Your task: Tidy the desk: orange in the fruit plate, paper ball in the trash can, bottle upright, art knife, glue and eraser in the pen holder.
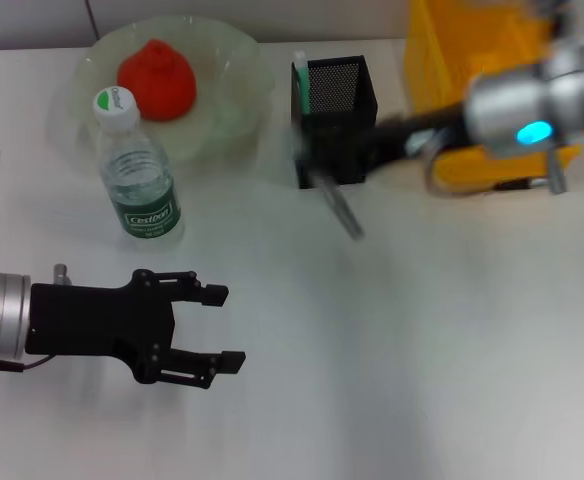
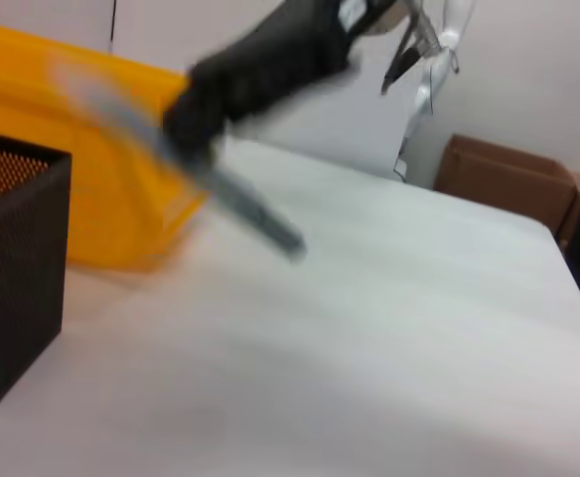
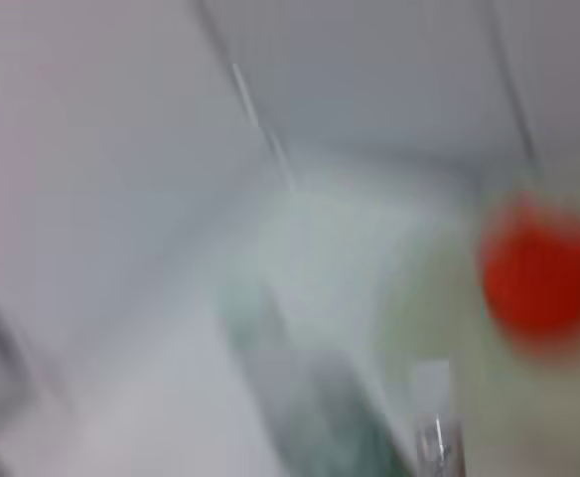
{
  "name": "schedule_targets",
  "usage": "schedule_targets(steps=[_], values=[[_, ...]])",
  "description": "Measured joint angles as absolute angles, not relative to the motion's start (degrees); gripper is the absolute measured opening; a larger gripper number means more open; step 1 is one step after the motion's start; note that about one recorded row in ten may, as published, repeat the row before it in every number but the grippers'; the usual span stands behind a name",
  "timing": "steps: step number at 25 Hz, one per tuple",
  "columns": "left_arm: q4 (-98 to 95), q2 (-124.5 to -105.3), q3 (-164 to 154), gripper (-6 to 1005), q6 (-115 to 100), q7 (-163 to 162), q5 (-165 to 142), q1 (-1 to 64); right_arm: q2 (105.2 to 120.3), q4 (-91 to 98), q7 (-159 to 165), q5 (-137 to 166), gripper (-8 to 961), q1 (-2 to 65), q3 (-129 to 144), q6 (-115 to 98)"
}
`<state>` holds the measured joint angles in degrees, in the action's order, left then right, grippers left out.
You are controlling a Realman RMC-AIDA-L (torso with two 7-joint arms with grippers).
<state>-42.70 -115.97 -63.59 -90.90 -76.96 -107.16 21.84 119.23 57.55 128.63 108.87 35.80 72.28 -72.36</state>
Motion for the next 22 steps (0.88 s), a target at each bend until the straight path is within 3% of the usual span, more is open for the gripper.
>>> schedule_targets(steps=[6,10,15,22], values=[[-42.64,-116.84,-61.13,844,-92.26,-76.60,-107.08,21.66,118.97,31.21,93.93,77.00,142,34.43,55.39,-76.51],[-42.64,-117.53,-60.36,845,-92.61,-76.58,-107.07,21.63,119.88,14.72,64.08,59.77,140,39.12,55.18,-74.68],[-42.57,-117.78,-60.04,846,-92.64,-76.42,-107.03,21.49,119.90,7.16,49.96,55.55,154,43.95,55.10,-70.11],[-42.54,-118.19,-57.90,846,-92.97,-75.43,-106.64,21.34,119.88,6.88,49.58,55.58,190,43.63,58.43,-67.40]])
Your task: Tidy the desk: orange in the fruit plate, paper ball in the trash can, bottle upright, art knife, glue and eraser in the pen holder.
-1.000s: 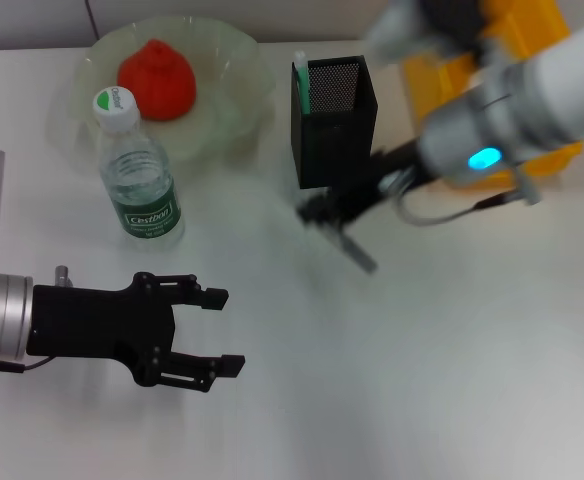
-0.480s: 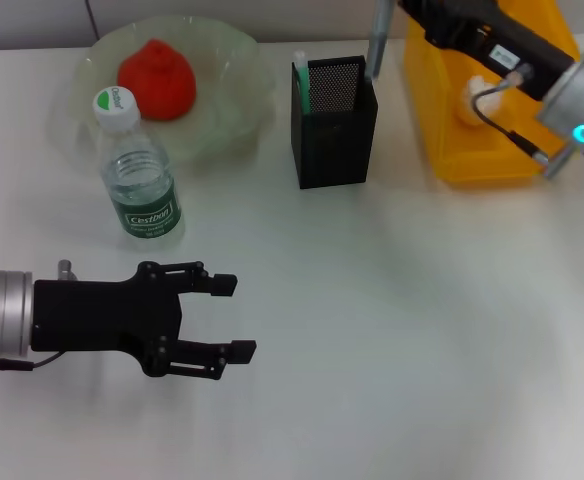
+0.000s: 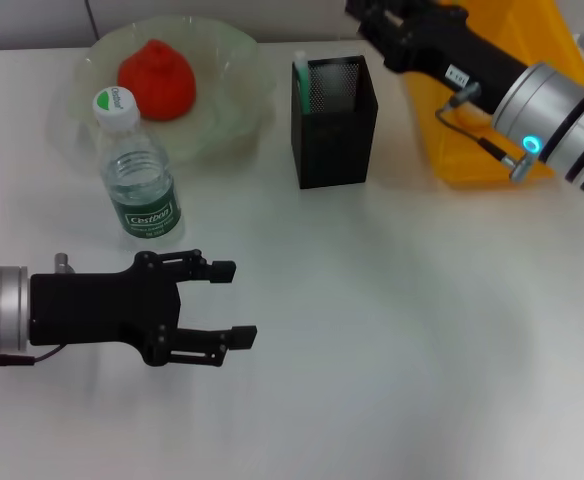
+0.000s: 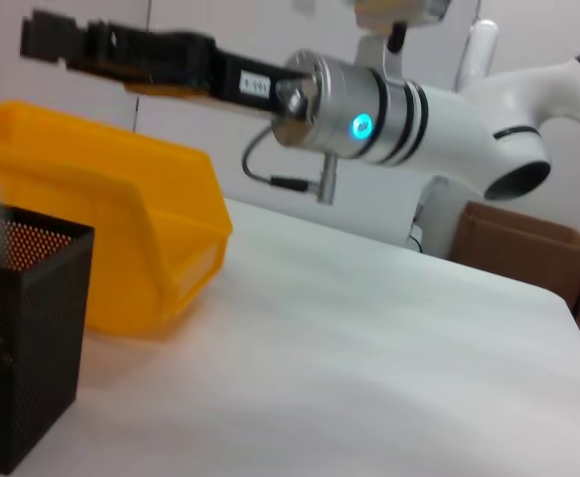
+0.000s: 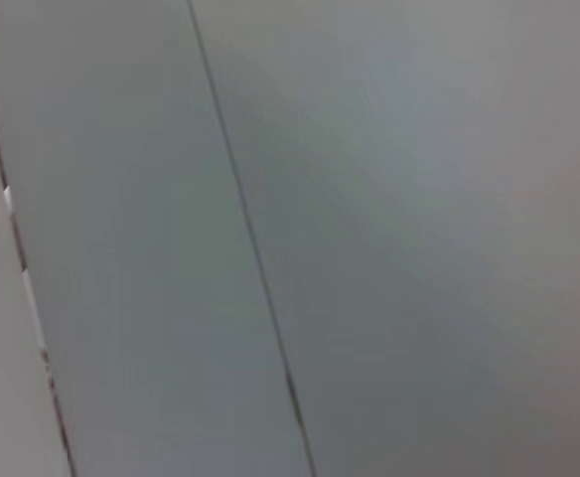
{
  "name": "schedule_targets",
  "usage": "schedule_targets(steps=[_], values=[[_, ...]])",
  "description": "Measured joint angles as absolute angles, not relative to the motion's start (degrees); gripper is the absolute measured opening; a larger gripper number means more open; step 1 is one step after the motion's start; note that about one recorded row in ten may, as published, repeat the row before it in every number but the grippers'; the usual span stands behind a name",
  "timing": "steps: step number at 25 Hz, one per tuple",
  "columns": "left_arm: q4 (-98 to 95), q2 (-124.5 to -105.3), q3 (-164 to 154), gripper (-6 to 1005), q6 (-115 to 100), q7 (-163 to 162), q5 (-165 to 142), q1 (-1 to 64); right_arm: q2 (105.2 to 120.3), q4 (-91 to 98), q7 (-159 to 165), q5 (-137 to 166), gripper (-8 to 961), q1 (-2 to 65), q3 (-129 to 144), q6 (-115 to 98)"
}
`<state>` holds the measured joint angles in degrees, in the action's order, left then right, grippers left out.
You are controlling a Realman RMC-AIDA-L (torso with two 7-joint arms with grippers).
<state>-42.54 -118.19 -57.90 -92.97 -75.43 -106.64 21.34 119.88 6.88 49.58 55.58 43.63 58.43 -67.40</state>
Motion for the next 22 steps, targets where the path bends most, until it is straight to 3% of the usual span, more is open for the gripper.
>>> schedule_targets(steps=[4,8,11,14,18,22], values=[[-42.76,-118.15,-54.70,846,-95.40,-75.38,-106.60,21.37,119.54,8.75,51.80,55.52,348,41.11,59.75,-69.32],[-42.82,-117.11,-50.38,846,-100.14,-75.69,-106.57,21.92,118.54,17.95,59.03,57.15,523,33.06,64.87,-76.14],[-42.99,-116.20,-48.17,845,-102.26,-76.39,-106.58,22.03,115.00,30.15,71.17,71.11,639,24.24,66.58,-88.40],[-43.79,-115.25,-46.07,845,-104.27,-79.25,-106.59,22.39,113.83,33.10,75.62,78.92,718,21.69,63.69,-97.01],[-44.92,-114.22,-45.62,845,-106.04,-82.08,-106.59,22.85,113.90,34.69,72.17,91.14,822,18.33,54.63,-112.45],[-44.98,-114.04,-45.61,845,-108.20,-81.96,-106.86,23.00,114.05,34.66,70.81,95.93,828,18.64,54.33,-113.18]])
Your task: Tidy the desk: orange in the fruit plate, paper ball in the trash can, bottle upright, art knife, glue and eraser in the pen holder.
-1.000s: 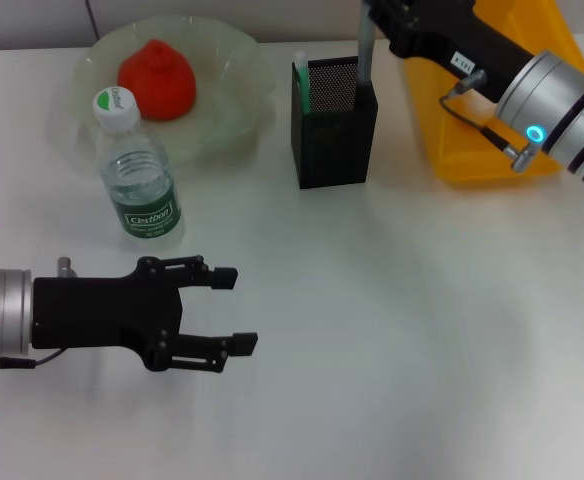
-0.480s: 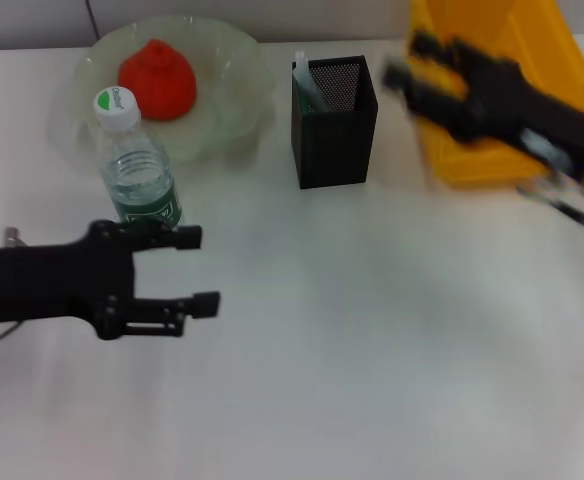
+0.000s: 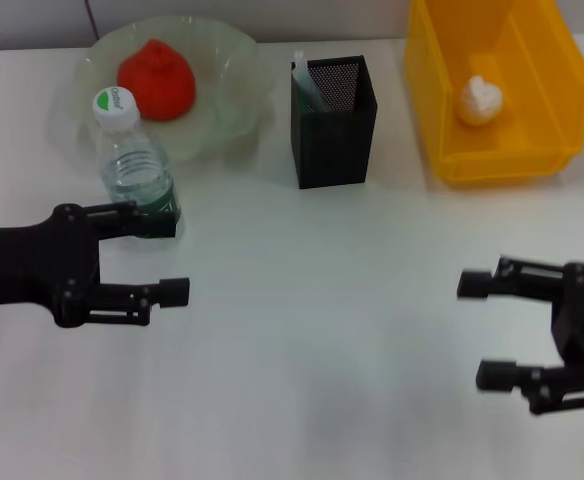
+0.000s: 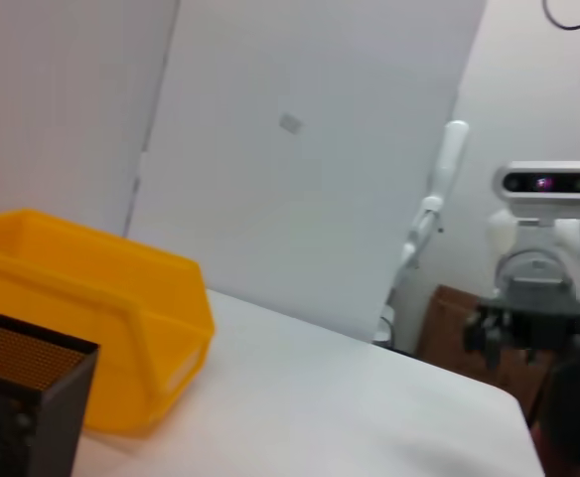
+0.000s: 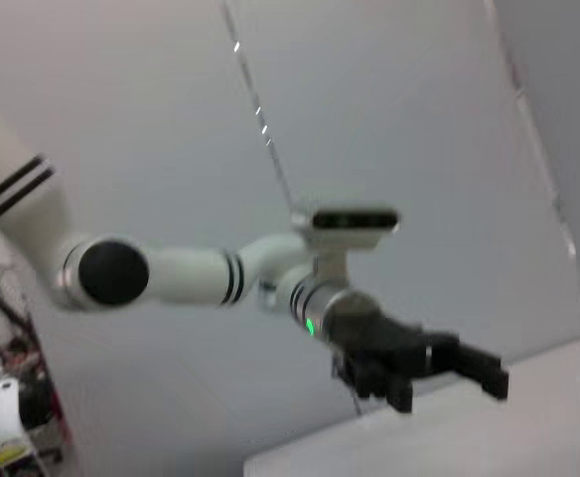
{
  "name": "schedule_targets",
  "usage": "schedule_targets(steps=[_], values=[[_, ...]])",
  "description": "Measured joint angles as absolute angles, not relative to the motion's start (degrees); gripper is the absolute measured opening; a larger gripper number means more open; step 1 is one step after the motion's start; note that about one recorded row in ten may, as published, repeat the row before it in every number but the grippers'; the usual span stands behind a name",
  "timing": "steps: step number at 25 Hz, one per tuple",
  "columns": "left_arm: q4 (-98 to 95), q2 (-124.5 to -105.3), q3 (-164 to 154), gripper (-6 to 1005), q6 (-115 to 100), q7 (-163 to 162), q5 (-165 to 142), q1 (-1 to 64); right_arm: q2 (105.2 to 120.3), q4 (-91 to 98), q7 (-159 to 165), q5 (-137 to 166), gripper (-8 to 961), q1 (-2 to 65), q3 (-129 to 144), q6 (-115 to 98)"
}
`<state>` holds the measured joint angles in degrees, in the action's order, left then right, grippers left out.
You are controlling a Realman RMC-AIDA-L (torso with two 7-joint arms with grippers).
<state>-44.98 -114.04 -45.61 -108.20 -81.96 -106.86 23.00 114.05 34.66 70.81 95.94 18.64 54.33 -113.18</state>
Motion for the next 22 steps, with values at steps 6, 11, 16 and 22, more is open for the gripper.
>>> schedule_targets(steps=[6,11,16,22], values=[[-44.99,-114.02,-46.18,845,-109.30,-81.79,-107.11,22.99,114.74,34.86,68.95,97.58,833,18.85,54.31,-112.40],[-44.74,-114.06,-46.15,845,-109.91,-81.77,-107.14,22.96,114.94,34.92,68.06,97.75,833,19.07,54.31,-112.35],[-44.97,-114.17,-46.94,844,-110.99,-81.36,-107.28,23.00,115.27,35.13,67.08,97.74,833,19.34,54.31,-112.17],[-44.89,-114.07,-48.99,844,-112.92,-79.75,-107.41,23.09,115.34,35.07,66.75,97.51,833,19.74,54.31,-112.10]])
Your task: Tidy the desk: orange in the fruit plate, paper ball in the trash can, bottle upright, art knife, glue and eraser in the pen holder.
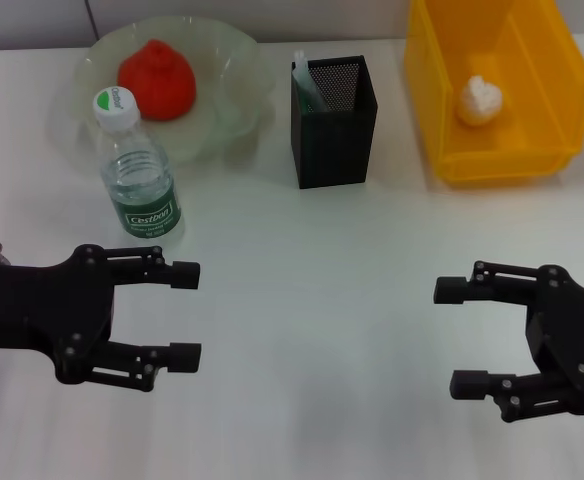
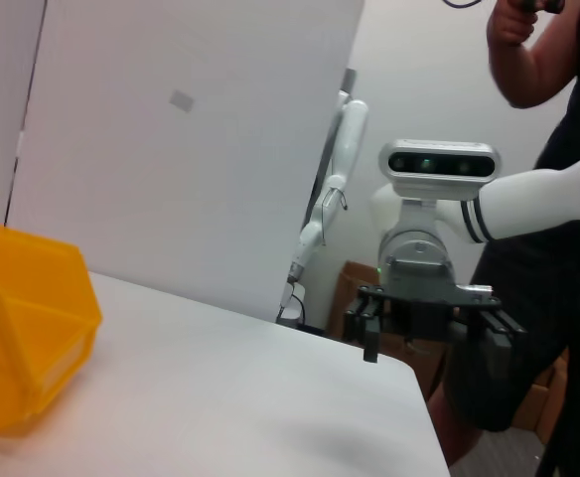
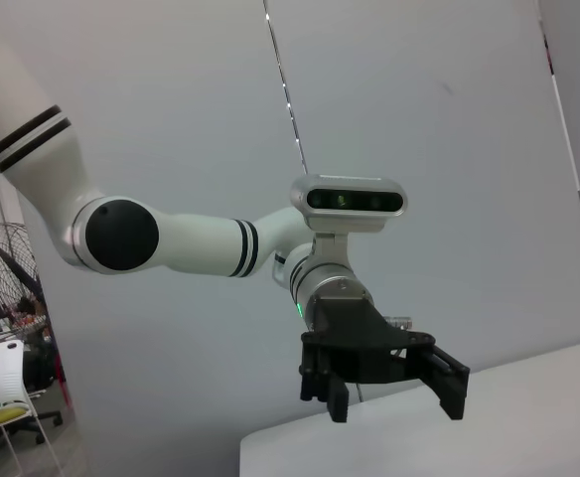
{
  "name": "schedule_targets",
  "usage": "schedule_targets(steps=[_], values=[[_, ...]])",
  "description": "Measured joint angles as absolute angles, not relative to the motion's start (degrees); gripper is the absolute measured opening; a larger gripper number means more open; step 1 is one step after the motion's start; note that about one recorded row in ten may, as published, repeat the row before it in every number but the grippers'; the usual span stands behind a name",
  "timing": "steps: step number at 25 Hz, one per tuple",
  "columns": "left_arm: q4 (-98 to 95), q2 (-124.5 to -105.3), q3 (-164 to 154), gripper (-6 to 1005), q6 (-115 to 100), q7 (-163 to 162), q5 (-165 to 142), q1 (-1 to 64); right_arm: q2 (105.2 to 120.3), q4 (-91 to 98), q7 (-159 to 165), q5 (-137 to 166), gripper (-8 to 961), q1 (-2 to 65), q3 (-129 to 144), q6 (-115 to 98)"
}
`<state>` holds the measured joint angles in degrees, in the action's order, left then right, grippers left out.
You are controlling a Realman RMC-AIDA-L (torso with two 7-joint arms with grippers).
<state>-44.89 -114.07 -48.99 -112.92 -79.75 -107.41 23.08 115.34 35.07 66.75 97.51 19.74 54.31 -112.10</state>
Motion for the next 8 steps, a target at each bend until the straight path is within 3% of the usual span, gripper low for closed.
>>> schedule_targets(steps=[8], values=[[-44.51,-114.35,-49.22,844,-113.73,-78.00,-107.24,22.59,115.56,35.17,66.91,97.45,833,20.87,54.32,-112.12]])
